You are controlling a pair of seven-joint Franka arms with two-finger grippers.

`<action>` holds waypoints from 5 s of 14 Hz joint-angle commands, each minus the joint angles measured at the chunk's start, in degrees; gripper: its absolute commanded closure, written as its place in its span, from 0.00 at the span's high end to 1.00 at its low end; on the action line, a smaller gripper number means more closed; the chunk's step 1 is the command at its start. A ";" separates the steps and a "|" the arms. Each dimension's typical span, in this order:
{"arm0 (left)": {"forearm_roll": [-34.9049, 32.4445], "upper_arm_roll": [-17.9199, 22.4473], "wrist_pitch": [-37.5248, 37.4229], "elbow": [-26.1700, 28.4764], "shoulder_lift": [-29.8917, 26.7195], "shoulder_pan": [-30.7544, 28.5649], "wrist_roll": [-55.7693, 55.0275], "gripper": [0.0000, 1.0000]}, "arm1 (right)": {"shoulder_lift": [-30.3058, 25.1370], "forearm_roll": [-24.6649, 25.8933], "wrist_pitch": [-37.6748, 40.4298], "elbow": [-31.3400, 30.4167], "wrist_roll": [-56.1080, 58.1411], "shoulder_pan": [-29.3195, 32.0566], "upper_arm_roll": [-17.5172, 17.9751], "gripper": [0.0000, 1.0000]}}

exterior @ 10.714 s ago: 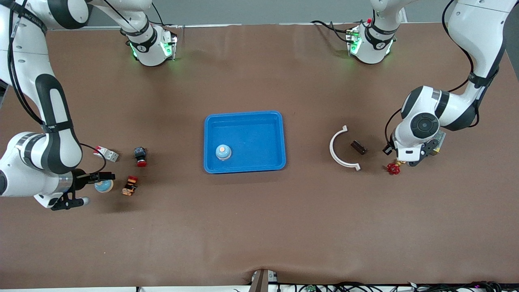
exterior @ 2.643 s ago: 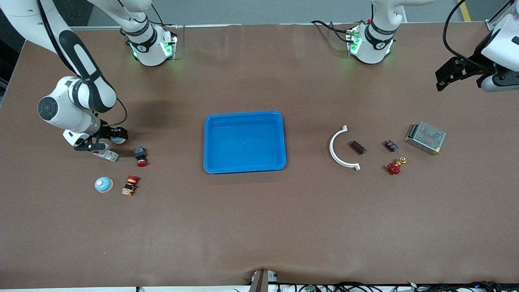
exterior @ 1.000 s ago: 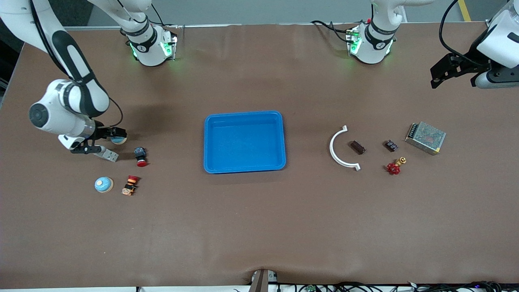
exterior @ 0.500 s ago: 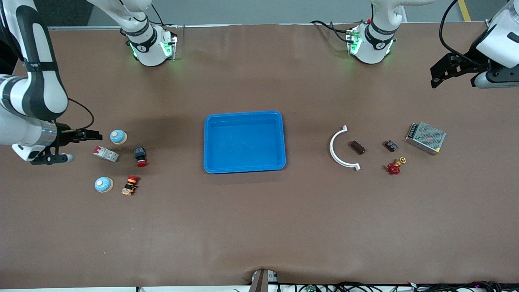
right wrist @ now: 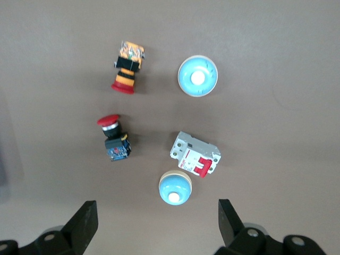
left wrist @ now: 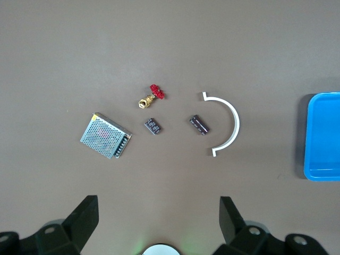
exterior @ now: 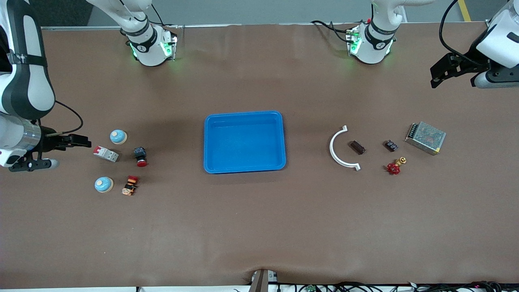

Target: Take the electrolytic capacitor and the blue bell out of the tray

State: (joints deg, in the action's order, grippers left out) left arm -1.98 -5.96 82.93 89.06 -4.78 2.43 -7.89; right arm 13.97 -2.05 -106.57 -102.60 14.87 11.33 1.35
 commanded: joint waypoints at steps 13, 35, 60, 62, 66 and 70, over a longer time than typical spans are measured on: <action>1.28 -0.02 -1.19 -0.64 -0.23 -0.58 1.39 1.00 | -4.29 0.29 1.80 4.62 -13.16 -5.44 0.14 1.00; 1.28 -0.02 -1.45 -0.73 -0.23 -0.58 1.39 1.00 | -11.46 0.82 20.40 22.14 -22.43 -7.11 4.36 1.00; 1.28 -0.02 -1.54 -0.90 -0.49 -0.58 1.48 1.00 | -11.07 -0.06 20.96 19.64 -26.21 -6.32 4.45 1.00; 1.19 -0.02 -1.54 -0.99 -0.49 -0.58 1.48 1.00 | -10.99 -0.06 20.87 18.94 -26.21 -6.32 4.36 1.00; 1.28 -0.11 -1.54 -1.96 -0.23 -0.49 1.48 1.00 | -10.99 0.64 20.00 17.88 -25.86 -6.49 4.36 1.00; 2.15 -0.19 -2.42 -1.87 -0.32 0.03 1.48 1.00 | -10.90 2.83 19.47 17.79 -25.77 -6.93 4.80 1.00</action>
State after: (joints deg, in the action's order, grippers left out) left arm -1.66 -6.06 82.15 87.91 -4.79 2.59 -7.89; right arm 4.19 -1.05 -86.53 -83.71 -10.87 4.24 5.49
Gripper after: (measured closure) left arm 0.000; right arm 0.000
